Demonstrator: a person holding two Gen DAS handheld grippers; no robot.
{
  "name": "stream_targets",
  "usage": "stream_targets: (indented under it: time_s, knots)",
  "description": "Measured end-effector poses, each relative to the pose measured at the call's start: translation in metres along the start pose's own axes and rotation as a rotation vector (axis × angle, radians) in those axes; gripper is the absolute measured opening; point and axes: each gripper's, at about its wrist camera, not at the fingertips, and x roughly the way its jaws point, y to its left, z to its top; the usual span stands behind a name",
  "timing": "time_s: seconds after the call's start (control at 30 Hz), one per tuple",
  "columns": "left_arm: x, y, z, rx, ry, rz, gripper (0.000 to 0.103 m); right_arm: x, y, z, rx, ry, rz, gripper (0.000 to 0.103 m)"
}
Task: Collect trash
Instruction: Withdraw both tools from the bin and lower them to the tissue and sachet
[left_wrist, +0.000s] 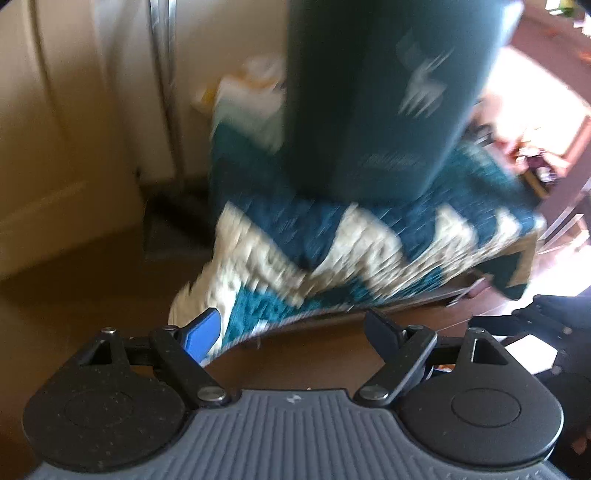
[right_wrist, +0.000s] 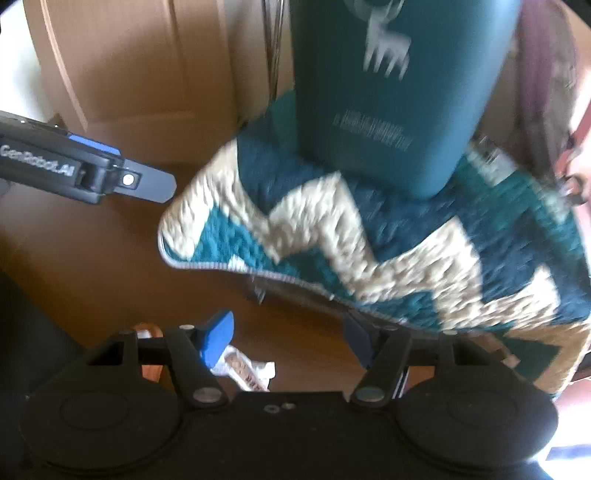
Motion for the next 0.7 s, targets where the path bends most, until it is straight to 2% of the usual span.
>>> stream_targets:
  time_s: [0.17, 0.27, 0.4, 0.53, 0.63, 0.7]
  knots:
    - [0.077, 0.019, -0.035, -0.137, 0.161, 0.046, 0.085, 0.072, 0.004, -0.023, -0.002, 0.105, 0.025, 0.066]
    - [0.126, 0.031, -0.058, -0.236, 0.287, 0.073, 0.085, 0.115, 0.007, -0.042, -0.004, 0.189, 0.043, 0.066]
    - [0.181, 0.05, -0.081, -0.328, 0.418, 0.157, 0.085, 0.161, 0.022, -0.068, -0.12, 0.279, 0.075, 0.066]
    - [0.234, 0.077, -0.104, -0.476, 0.534, 0.188, 0.085, 0.199, 0.04, -0.092, -0.294, 0.34, 0.097, 0.065]
    - [0.269, 0.091, -0.121, -0.56, 0.595, 0.17, 0.085, 0.226, 0.044, -0.106, -0.333, 0.386, 0.115, 0.064]
    - [0.288, 0.095, -0.132, -0.573, 0.624, 0.158, 0.085, 0.244, 0.047, -0.114, -0.356, 0.406, 0.13, 0.063]
